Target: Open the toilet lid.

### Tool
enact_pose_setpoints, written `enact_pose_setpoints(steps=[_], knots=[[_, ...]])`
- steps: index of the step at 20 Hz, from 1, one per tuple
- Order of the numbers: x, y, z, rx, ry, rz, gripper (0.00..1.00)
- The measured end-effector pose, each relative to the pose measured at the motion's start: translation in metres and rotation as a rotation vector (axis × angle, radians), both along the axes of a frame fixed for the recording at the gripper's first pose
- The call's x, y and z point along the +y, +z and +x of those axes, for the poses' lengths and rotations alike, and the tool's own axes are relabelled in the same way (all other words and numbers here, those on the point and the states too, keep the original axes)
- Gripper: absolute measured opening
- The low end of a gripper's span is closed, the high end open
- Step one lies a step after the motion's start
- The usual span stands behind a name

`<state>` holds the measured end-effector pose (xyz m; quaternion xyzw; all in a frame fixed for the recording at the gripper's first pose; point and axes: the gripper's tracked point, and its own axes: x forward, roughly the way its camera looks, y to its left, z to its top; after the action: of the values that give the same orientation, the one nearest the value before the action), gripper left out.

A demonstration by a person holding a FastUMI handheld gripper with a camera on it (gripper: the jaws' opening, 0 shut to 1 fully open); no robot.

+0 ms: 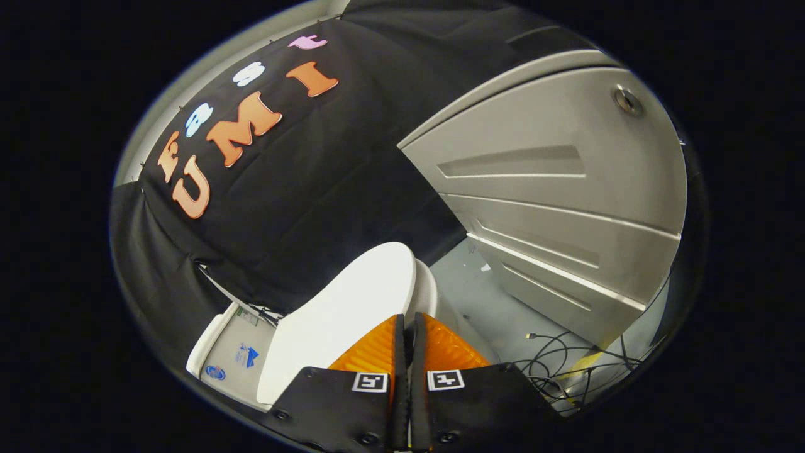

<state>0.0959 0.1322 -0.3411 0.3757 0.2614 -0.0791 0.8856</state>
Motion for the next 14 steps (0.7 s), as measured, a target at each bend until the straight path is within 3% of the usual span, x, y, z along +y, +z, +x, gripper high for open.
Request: enact_pose_setpoints(steps=[4, 10, 14], knots=[[-0.001, 0.056, 0.026, -0.150, -0.024, -0.122, 0.09], [0.020, 0.133, 0.047, -0.239, 0.046, -0.160, 0.09], [0.047, 0.177, 0.054, -0.297, 0.126, -0.287, 0.09]])
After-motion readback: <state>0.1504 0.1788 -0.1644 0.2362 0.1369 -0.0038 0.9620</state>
